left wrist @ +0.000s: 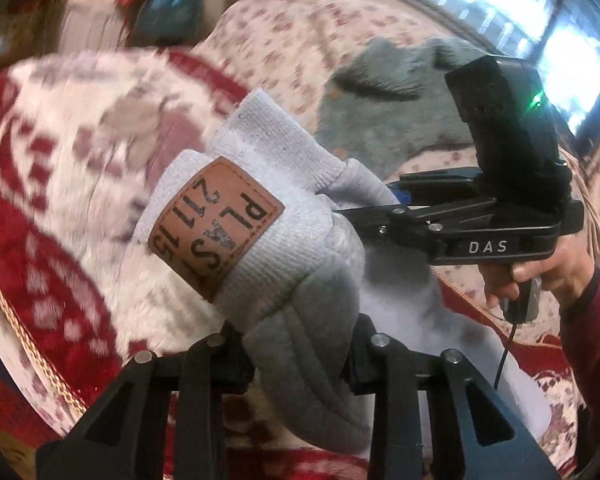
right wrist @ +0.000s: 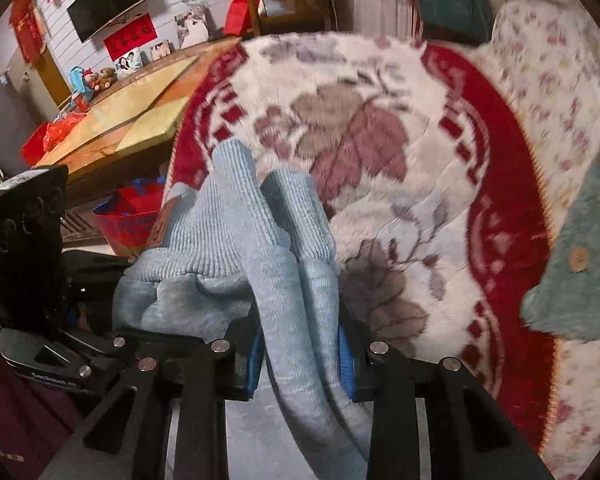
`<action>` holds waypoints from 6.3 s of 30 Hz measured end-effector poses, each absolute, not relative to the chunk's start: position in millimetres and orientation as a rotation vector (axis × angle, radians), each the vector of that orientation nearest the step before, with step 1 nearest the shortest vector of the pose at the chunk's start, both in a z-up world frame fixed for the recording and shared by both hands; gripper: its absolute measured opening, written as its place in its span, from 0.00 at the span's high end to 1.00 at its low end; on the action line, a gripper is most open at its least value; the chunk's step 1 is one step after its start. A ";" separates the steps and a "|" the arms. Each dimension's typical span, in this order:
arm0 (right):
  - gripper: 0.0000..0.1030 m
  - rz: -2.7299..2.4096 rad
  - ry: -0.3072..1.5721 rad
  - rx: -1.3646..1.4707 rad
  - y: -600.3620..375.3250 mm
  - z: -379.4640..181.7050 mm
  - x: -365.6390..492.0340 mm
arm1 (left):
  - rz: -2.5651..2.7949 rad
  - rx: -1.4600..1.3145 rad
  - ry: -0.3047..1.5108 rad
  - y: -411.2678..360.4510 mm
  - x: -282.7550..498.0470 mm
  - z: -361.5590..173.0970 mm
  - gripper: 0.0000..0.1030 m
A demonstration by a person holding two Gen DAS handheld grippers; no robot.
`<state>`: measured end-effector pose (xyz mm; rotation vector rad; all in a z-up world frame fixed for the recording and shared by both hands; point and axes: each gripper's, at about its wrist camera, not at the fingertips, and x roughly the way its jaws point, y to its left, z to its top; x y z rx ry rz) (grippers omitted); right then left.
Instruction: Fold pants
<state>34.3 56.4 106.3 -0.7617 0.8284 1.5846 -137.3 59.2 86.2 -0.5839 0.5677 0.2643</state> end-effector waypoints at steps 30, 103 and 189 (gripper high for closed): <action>0.68 1.161 0.773 -0.449 -272.1 113.5 111.0 | -0.069 -0.184 0.554 -229.4 -41.9 93.1 0.71; 0.30 0.547 0.957 0.161 -388.4 58.6 3.6 | -0.056 -0.043 0.794 -198.6 52.0 66.6 0.07; 0.69 0.259 0.756 0.723 -586.4 11.7 -10.7 | -1.073 0.123 1.268 -516.5 200.7 26.4 0.74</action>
